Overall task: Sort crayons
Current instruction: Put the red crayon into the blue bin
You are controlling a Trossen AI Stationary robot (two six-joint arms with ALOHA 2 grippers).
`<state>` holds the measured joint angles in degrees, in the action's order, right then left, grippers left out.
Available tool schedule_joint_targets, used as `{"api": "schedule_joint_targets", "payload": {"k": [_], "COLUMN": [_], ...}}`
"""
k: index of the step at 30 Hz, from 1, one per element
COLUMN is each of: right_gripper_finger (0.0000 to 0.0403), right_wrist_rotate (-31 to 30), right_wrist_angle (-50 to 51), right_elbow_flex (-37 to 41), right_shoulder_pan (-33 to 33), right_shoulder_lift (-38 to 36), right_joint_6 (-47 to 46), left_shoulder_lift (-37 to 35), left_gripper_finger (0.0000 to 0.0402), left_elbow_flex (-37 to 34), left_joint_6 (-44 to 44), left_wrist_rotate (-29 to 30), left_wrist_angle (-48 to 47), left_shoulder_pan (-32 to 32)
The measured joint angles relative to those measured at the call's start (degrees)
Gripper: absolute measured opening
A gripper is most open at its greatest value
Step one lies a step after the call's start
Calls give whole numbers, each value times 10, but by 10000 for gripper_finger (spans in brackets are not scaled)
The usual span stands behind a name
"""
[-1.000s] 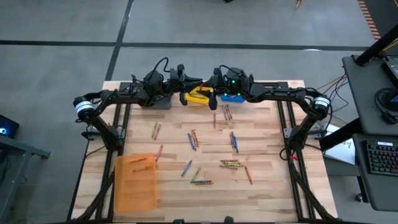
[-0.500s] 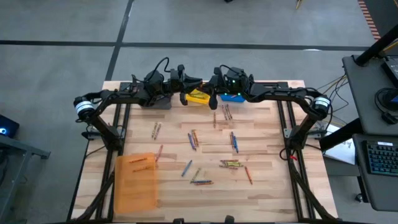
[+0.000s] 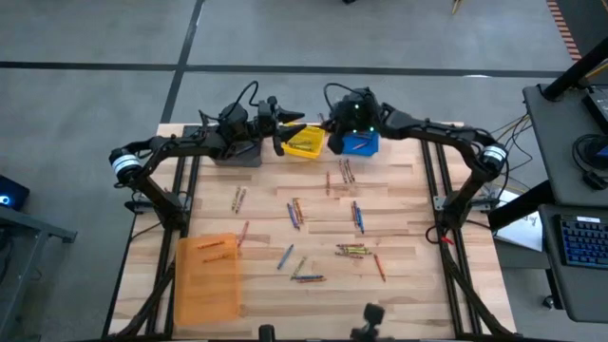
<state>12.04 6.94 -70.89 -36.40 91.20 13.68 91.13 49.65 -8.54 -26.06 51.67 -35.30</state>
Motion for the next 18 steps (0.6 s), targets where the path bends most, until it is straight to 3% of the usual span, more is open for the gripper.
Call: {"api": "schedule_joint_targets", "payload": {"k": [3, 8, 12, 18], "right_gripper_finger": [13, 13, 13, 13], "right_wrist_rotate": [-45, -56, -106, -107], "right_wrist_angle": [66, 160, 237, 262], "right_elbow_flex": [-4, -2, -1, -1], "right_shoulder_pan": [-27, -75, -97, -103], "right_shoulder_lift": [0, 1, 17, 64], "right_joint_6": [29, 39, 51, 108], "left_shoulder_lift": [0, 0, -1, -1], "left_gripper_finger": [166, 166, 166, 166], "left_elbow_flex": [0, 0, 1, 3], "left_joint_6": [0, 0, 0, -5], "left_wrist_rotate": [0, 0, 0, 0], "left_wrist_angle": [0, 0, 0, 2], "left_shoulder_pan": [0, -1, -1, -1]}}
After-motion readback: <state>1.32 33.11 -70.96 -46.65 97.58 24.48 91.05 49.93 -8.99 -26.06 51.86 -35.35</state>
